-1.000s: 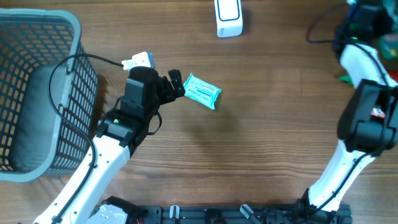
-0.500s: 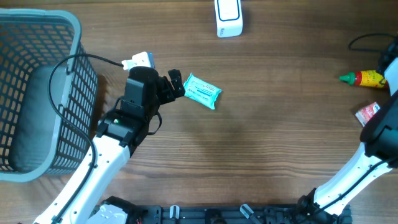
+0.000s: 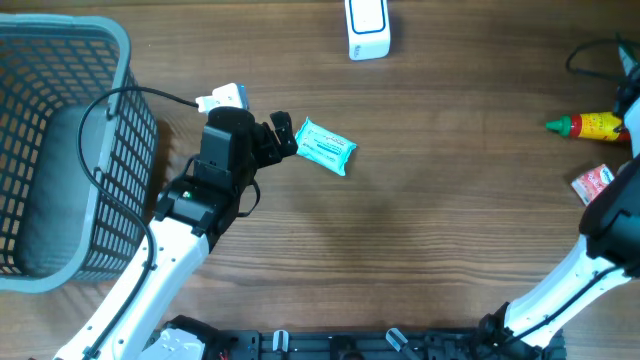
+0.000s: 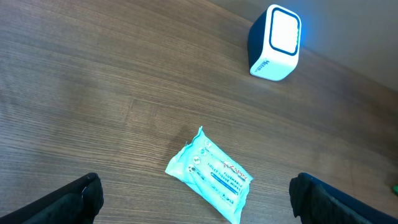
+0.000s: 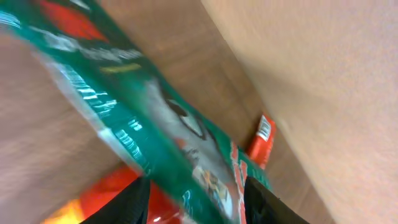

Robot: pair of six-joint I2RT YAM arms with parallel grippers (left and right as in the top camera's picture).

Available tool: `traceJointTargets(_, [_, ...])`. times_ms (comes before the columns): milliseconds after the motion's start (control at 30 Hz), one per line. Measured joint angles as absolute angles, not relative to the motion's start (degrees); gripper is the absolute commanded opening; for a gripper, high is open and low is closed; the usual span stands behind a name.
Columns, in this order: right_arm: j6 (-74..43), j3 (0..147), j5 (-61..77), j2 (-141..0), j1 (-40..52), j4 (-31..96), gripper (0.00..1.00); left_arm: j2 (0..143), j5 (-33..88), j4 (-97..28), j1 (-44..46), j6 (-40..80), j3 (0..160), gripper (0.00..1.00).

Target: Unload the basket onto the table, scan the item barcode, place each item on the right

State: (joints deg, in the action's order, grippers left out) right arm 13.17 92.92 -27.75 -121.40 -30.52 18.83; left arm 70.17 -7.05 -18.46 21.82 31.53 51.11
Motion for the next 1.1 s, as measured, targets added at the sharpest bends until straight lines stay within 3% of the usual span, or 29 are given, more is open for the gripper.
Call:
traceJointTargets(100, [10.1, 92.9, -21.4, -116.4, -30.5, 20.4, 0.59, 70.2, -7.1, -18.5, 21.8, 31.5, 51.1, 1.00])
traceJointTargets(200, [6.0, 92.9, -13.9, -111.2, -30.5, 22.8, 0.94, 70.2, -7.1, -18.4, 21.8, 31.5, 51.1, 1.00])
traceJointTargets(233, [4.4, 93.0, -10.3, -109.3, -30.4, 23.6, 1.00, 70.2, -7.0, -18.5, 21.8, 31.5, 51.1, 1.00])
traceJointTargets(467, [-7.9, 93.9, 18.7, -104.9, -27.8, 31.8, 1.00, 70.2, -7.0, -18.5, 21.8, 31.5, 51.1, 1.00])
traceJointTargets(600, [-16.6, 93.6, 28.6, -104.9, -23.9, 38.5, 1.00, 70.2, -7.0, -18.5, 21.8, 31.5, 51.1, 1.00])
traceJointTargets(867, [-31.5, 88.3, 33.9, -104.9, -7.4, 42.0, 1.00, 70.2, -7.0, -18.5, 21.8, 31.5, 51.1, 1.00])
traceJointTargets(1100, [-41.3, 81.1, 22.9, -105.0, 9.2, 40.6, 0.90, 70.2, -7.0, -18.5, 21.8, 31.5, 51.1, 1.00])
